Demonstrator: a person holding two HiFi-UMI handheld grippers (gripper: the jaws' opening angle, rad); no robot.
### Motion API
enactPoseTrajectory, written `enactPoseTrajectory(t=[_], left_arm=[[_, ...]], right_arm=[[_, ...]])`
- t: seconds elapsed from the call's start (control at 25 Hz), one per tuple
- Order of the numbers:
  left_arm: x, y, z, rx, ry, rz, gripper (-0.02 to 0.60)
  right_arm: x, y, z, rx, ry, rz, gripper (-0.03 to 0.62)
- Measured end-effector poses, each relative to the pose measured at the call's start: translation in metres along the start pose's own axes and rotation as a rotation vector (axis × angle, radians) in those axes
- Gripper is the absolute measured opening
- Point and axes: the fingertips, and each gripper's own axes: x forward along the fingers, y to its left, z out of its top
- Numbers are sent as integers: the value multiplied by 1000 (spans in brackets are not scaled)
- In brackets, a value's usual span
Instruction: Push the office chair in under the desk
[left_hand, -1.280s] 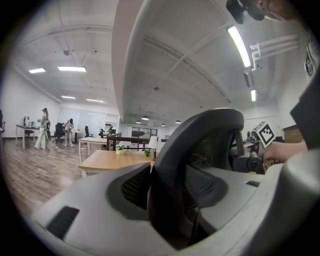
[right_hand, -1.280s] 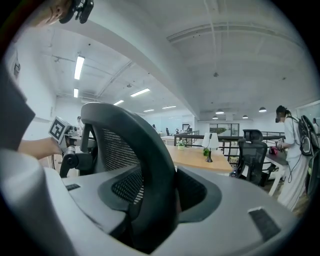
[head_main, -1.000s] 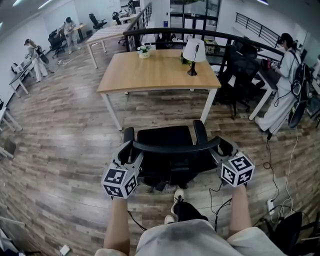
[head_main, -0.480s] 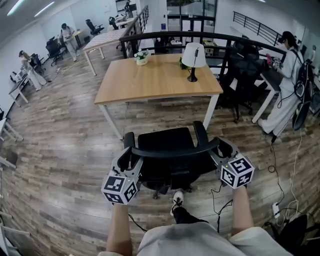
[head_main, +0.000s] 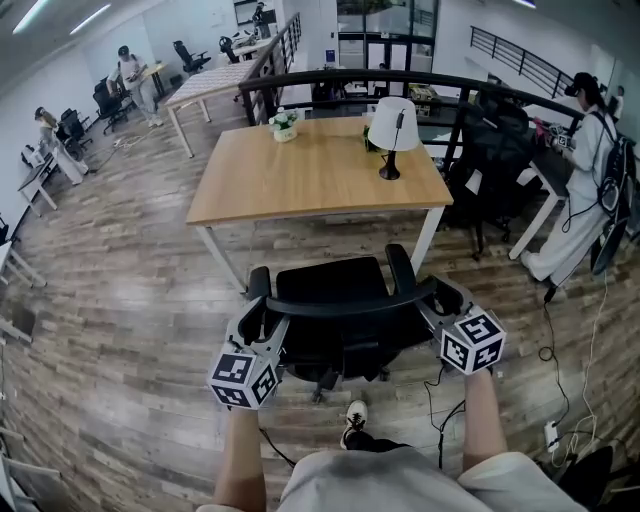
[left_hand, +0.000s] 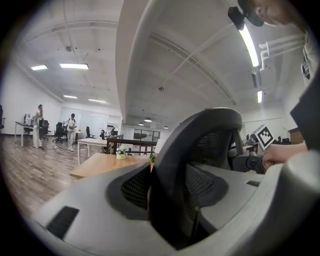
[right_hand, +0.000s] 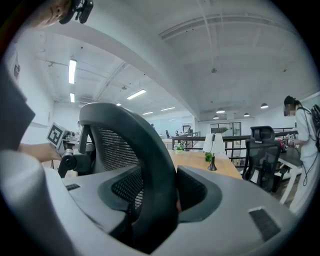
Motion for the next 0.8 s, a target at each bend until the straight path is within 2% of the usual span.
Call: enactPoseTrajectory(t=[0.8], left_arm=[[123, 81, 19, -9, -42, 18, 261]], right_arm=[[125, -71, 33, -4, -40, 13, 225]])
